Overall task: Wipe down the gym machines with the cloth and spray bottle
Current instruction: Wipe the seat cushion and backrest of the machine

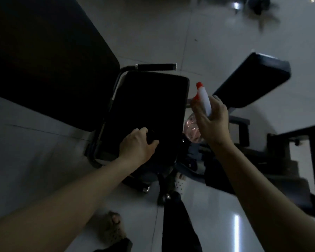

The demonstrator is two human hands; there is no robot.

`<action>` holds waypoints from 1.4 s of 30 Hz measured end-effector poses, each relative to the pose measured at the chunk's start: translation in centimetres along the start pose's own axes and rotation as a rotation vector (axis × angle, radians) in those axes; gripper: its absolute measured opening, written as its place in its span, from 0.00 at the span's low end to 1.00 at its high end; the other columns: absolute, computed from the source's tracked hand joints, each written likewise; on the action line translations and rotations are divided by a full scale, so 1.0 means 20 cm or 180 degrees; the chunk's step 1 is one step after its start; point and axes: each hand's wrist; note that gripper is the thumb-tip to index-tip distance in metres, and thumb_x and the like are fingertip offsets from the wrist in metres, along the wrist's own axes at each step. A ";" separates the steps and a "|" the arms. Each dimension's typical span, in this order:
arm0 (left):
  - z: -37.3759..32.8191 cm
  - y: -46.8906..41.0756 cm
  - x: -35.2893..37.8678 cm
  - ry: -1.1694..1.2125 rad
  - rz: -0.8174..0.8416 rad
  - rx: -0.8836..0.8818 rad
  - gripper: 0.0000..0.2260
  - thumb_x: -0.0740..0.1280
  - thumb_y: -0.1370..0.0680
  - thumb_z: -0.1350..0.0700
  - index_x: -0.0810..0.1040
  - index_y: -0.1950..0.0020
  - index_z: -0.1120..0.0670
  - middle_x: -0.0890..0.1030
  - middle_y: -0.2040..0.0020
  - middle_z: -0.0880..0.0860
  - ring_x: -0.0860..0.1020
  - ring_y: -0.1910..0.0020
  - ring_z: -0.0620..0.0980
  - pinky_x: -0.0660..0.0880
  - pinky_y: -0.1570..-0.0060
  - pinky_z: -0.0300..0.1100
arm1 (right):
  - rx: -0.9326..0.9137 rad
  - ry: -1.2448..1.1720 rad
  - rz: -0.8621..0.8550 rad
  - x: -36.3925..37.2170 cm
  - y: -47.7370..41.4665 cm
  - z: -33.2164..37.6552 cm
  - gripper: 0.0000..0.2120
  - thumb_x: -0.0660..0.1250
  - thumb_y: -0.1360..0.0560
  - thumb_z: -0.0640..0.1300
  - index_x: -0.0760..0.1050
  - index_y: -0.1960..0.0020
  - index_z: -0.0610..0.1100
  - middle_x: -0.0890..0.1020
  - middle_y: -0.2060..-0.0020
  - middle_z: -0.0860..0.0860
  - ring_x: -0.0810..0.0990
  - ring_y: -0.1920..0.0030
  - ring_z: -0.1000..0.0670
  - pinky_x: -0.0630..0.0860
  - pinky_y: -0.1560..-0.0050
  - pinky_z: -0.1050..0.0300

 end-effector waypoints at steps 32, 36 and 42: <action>0.34 0.56 0.91 0.1345 0.2636 -0.0679 0.21 0.66 0.30 0.54 0.75 0.36 0.51 0.80 0.51 0.57 0.80 0.56 0.55 0.76 0.61 0.46 | 0.3432 0.1852 0.1164 0.79 1.61 -1.75 0.14 0.66 0.21 0.51 0.71 0.48 0.41 0.76 0.58 0.45 0.76 0.59 0.49 0.74 0.56 0.55; 0.40 0.54 0.92 0.1152 0.2641 -0.0368 0.19 0.65 0.25 0.63 0.73 0.36 0.50 0.80 0.49 0.58 0.81 0.53 0.57 0.79 0.58 0.50 | 0.3460 0.1805 0.1223 0.87 1.65 -1.81 0.15 0.67 0.21 0.49 0.74 0.43 0.38 0.76 0.58 0.45 0.76 0.58 0.48 0.76 0.53 0.54; 0.45 0.56 0.92 0.1115 0.2498 -0.0074 0.18 0.70 0.23 0.63 0.76 0.36 0.48 0.84 0.50 0.50 0.84 0.54 0.47 0.82 0.54 0.44 | 0.3650 0.1347 0.1485 0.80 1.61 -1.68 0.16 0.63 0.18 0.50 0.70 0.39 0.38 0.74 0.53 0.42 0.74 0.53 0.46 0.76 0.43 0.52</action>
Point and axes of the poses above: each hand's wrist, its own y-axis away from the middle knuckle, its own x-axis out of the palm, z = x × y
